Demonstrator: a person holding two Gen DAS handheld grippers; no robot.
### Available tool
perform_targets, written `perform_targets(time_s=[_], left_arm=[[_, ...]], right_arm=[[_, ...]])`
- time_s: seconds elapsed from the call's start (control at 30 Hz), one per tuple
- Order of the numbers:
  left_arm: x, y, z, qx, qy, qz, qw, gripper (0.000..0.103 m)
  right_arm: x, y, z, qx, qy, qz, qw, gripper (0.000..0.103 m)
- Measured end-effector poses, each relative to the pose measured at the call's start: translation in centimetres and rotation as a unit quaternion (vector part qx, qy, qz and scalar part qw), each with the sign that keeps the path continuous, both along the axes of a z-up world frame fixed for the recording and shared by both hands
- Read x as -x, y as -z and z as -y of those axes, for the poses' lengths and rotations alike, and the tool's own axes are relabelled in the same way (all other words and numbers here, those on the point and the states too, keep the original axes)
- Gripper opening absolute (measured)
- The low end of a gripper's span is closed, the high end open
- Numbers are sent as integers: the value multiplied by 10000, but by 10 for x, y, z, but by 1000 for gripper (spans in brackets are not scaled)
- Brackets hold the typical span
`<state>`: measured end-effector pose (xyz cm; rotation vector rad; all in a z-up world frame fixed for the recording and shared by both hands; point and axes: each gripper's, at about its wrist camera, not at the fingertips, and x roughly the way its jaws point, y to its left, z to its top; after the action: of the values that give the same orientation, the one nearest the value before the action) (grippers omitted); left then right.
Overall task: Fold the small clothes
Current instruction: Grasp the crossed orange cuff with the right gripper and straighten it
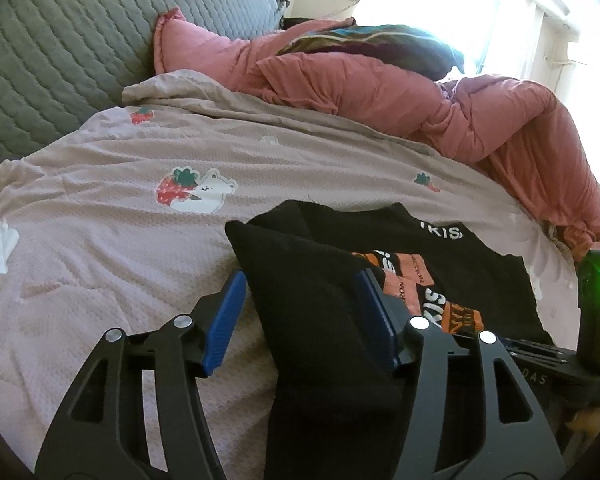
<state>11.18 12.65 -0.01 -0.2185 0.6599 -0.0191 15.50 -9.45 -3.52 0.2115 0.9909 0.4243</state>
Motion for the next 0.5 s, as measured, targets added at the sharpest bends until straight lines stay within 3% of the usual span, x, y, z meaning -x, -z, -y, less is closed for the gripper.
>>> perform_targets(time_s=[0.23, 0.5], left_arm=[[5, -4, -12, 169, -132, 173, 9996, 50], [5, -2, -20, 235, -241, 170, 9993, 50]], right_arm=[[3, -41, 10, -55, -19, 729, 9973, 10], [-4, -86, 63, 132, 507, 1409, 9886, 9]])
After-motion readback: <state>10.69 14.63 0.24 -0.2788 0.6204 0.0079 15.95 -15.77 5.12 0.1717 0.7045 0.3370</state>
